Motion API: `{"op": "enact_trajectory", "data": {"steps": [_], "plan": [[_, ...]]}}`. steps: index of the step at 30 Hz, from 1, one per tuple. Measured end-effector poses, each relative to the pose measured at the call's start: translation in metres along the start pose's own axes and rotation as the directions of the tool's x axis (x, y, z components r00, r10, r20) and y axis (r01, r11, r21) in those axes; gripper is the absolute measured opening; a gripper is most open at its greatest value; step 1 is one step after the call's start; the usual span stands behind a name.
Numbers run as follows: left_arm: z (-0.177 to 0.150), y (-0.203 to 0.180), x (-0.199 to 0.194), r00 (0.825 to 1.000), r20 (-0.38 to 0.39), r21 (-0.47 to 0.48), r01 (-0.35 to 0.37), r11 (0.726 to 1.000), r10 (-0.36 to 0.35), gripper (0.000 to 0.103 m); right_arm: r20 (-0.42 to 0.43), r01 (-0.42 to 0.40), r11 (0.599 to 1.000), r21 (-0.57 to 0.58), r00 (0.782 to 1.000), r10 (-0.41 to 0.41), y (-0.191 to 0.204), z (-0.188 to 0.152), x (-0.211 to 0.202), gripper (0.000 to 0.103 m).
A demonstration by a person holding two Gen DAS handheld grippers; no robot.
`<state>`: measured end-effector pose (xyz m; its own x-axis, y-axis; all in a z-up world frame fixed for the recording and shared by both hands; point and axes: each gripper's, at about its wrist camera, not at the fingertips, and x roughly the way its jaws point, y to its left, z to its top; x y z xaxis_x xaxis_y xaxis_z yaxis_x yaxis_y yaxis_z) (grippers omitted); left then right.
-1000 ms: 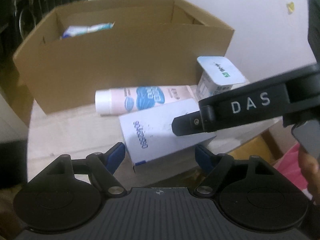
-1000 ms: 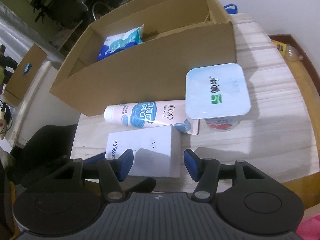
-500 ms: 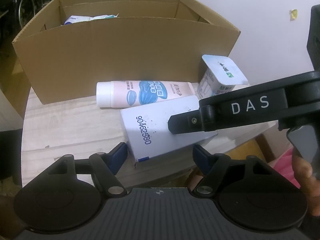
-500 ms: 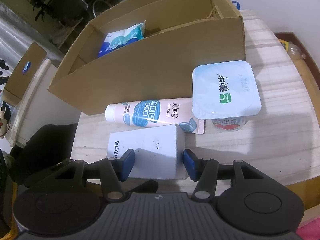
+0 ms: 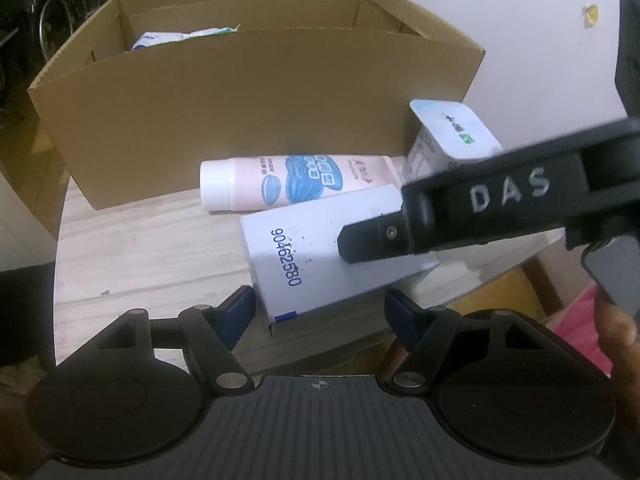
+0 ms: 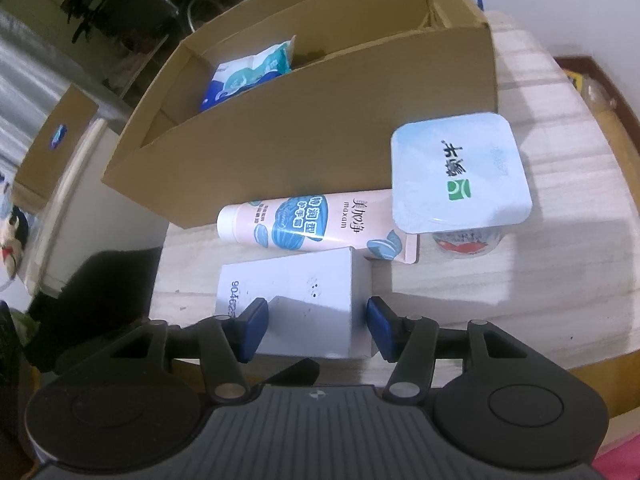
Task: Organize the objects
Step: 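Close the right tool on the white box beside the left tool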
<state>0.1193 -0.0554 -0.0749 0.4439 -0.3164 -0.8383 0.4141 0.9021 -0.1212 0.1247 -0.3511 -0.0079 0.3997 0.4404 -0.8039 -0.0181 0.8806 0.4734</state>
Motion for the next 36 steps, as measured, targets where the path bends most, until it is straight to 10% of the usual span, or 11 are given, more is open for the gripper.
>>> {"op": "enact_trajectory", "data": {"steps": [26,36], "plan": [[0.004,0.014,0.004,0.997,0.013,-0.05,0.072,0.996,-0.071,0.069,0.019,0.014,1.0,-0.005,1.0,-0.014,0.005,-0.002,0.006,0.069],[0.005,0.007,0.003,0.997,-0.012,0.066,0.072,0.995,-0.071,0.057,-0.006,-0.034,0.999,0.027,0.999,0.034,-0.017,-0.004,0.0,0.067]]}}
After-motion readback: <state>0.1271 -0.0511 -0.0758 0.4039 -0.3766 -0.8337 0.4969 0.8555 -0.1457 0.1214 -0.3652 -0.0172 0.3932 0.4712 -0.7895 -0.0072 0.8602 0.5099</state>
